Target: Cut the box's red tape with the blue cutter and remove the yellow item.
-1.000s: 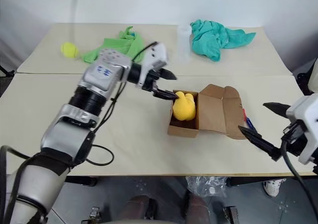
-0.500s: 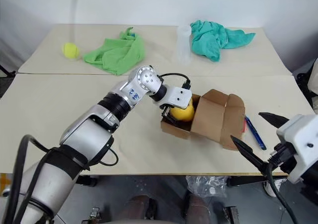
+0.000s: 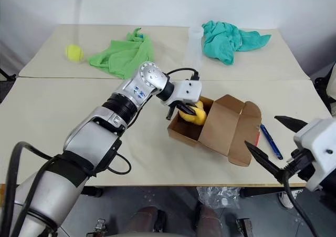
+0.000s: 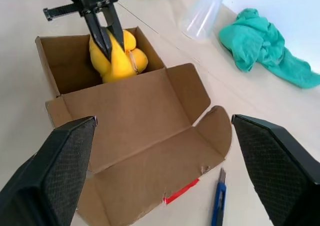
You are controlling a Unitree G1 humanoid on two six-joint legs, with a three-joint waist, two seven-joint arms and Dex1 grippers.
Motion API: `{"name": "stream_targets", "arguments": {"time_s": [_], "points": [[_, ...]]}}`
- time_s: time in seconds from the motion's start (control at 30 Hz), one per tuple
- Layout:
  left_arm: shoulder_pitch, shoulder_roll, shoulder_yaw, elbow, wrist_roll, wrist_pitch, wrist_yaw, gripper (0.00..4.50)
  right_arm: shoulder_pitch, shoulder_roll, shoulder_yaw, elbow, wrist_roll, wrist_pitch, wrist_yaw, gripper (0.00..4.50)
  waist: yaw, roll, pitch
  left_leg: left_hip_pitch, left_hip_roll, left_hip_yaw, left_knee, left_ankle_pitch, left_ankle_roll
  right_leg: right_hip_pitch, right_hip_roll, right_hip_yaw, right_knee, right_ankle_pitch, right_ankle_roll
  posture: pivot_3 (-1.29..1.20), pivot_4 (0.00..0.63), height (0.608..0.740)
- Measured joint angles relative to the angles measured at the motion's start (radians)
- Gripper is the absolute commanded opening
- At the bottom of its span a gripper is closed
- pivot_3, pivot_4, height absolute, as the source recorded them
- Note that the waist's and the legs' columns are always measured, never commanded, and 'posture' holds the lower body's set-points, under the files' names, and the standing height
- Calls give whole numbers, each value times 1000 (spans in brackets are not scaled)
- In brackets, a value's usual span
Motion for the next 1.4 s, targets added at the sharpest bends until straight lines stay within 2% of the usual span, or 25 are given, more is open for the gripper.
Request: {"name": "stream_targets", "arguments": {"time_s": [0.23,0.4,0.7,0.9,1.07,1.2,1.27,1.4], "points": [[-15,8,148,-95,-137,274,-11,1,-93,-71,26,110,-9,-16,86,4500,-2,0,0,0,0,0,1,0,0,0,0,0,0,1,1,0,150,740],[49,21,140,-230,-165,430,-40,1,-145,-125,77,206,-52,-18,156,4500,-6,0,0,1,-1,1,2,0,0,1,0,1,1,1,1,0,150,740],[83,31,80,-297,-157,659,-31,1,-214,-146,117,268,-94,-16,225,4500,-7,0,0,1,0,1,4,0,-1,1,0,1,2,2,3,0,150,740],[66,28,152,-301,-220,726,30,1,-236,-146,117,270,-104,-12,242,4500,-10,0,0,0,0,1,5,0,-2,1,0,1,2,2,4,0,150,740],[34,97,154,-399,-303,900,-72,1,-256,-146,129,308,-113,-13,256,4500,-23,0,0,0,0,2,5,0,-3,1,1,0,3,2,4,0,150,740],[-23,98,149,-397,-341,1111,-43,1,-294,-146,166,332,-122,-15,263,4500,-23,1,0,0,1,2,6,1,-4,2,1,1,3,2,5,0,150,740],[-33,112,168,-400,-347,1109,8,1,-302,-146,175,332,-124,-15,266,4500,-28,1,0,1,1,2,6,1,-5,2,2,2,3,2,6,0,150,740],[15,148,276,-425,-347,944,179,1,-295,-142,182,331,-133,-16,278,4500,-36,1,0,2,2,1,6,2,-8,1,2,2,4,2,5,0,150,740]]}}
